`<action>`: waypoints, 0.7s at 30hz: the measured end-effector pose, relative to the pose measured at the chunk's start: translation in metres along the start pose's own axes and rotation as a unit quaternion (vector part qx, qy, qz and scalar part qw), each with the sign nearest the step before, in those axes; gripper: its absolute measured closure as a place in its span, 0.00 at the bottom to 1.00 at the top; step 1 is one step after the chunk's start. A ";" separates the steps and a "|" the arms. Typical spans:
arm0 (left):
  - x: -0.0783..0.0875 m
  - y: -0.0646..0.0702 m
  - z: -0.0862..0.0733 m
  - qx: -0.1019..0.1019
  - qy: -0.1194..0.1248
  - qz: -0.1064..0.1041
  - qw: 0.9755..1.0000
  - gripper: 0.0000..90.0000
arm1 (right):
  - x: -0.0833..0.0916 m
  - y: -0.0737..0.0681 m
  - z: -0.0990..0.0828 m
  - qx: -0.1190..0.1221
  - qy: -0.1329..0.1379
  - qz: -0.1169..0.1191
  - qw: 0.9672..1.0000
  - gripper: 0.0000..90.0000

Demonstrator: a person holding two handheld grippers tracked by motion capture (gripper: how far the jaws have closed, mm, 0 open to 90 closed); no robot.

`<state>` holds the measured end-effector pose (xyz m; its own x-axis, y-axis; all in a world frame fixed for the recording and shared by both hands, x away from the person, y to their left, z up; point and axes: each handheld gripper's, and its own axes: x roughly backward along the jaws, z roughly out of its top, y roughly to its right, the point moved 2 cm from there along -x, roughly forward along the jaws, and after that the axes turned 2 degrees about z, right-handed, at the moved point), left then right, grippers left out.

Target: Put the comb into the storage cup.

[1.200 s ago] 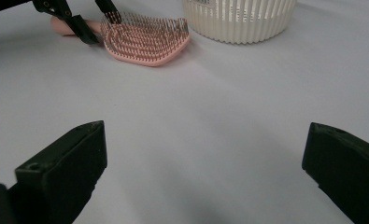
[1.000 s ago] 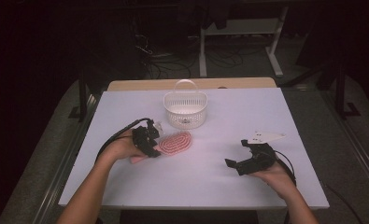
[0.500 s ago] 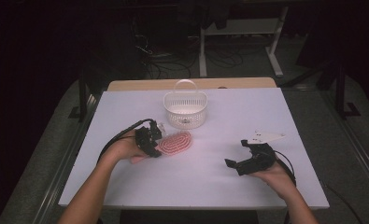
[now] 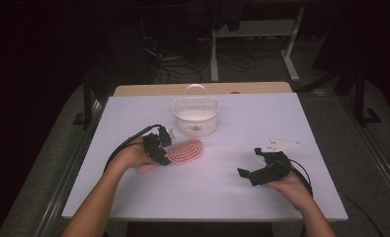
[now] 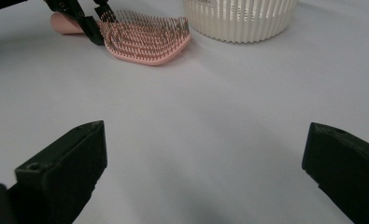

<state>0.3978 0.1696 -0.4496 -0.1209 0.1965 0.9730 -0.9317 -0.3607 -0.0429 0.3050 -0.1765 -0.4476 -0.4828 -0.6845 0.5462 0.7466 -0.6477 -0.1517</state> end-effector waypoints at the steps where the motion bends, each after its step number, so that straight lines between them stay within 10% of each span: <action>1: 0.000 0.000 0.000 0.000 0.000 0.000 1.000 0.73 | 0.000 0.000 0.000 0.000 0.000 0.000 1.000 0.00; 21: 0.000 -0.003 0.001 0.001 -0.003 -0.005 1.000 0.78 | 0.000 0.001 0.000 -0.001 0.001 0.000 1.000 0.00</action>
<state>0.4008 0.1698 -0.4491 -0.1099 0.1938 0.9749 -0.9318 -0.3615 -0.0332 0.3055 -0.1768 -0.4478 -0.4833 -0.6851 0.5451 0.7459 -0.6482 -0.1533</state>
